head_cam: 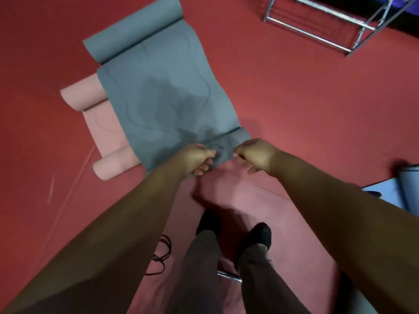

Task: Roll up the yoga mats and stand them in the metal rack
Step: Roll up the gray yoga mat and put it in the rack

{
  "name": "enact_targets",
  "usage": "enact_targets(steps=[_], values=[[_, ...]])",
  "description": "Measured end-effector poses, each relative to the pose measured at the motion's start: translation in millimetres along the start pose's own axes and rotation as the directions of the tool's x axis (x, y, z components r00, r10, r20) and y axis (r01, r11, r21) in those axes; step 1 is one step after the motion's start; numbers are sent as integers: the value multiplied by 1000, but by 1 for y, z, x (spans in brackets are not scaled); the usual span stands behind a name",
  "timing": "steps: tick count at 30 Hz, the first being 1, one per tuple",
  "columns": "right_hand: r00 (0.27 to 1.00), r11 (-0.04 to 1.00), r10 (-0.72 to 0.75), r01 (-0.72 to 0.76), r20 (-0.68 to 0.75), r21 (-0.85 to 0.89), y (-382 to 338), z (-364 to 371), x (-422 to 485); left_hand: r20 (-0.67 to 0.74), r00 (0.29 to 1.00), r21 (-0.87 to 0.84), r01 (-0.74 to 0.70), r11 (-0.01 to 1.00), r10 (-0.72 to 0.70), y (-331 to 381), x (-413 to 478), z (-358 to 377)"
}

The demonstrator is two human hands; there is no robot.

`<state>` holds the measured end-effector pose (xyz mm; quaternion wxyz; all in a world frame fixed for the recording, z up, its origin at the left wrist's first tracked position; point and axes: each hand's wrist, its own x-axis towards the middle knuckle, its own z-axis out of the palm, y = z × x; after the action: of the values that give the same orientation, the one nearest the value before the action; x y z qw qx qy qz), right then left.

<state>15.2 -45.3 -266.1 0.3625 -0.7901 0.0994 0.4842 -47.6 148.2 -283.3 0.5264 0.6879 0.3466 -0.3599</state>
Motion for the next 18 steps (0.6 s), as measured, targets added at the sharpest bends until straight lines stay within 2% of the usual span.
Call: enact_targets(steps=[3,5,7,9,13,16,18], values=[[1000,999,-13,14,19,-48,27,21,63,-41,999,194,-11,981,19,-41,53,10],[1000,996,-9,11,26,-88,51,33,110,-82,995,377,-16,926,51,-65,86,18],[1000,989,-9,13,26,-149,78,43,153,-114,992,576,20,817,56,-86,124,28],[998,965,-54,55,10,-258,104,53,194,-167,984,696,70,715,67,-113,173,37],[974,798,-223,155,-45,-582,138,75,264,-246,962,798,130,589,121,-167,276,47],[938,697,-338,194,-77,-690,153,90,308,-245,960,895,170,413,136,-193,322,50],[895,564,-446,255,-29,-785,158,98,331,-262,949,932,203,301,173,-213,344,48]])
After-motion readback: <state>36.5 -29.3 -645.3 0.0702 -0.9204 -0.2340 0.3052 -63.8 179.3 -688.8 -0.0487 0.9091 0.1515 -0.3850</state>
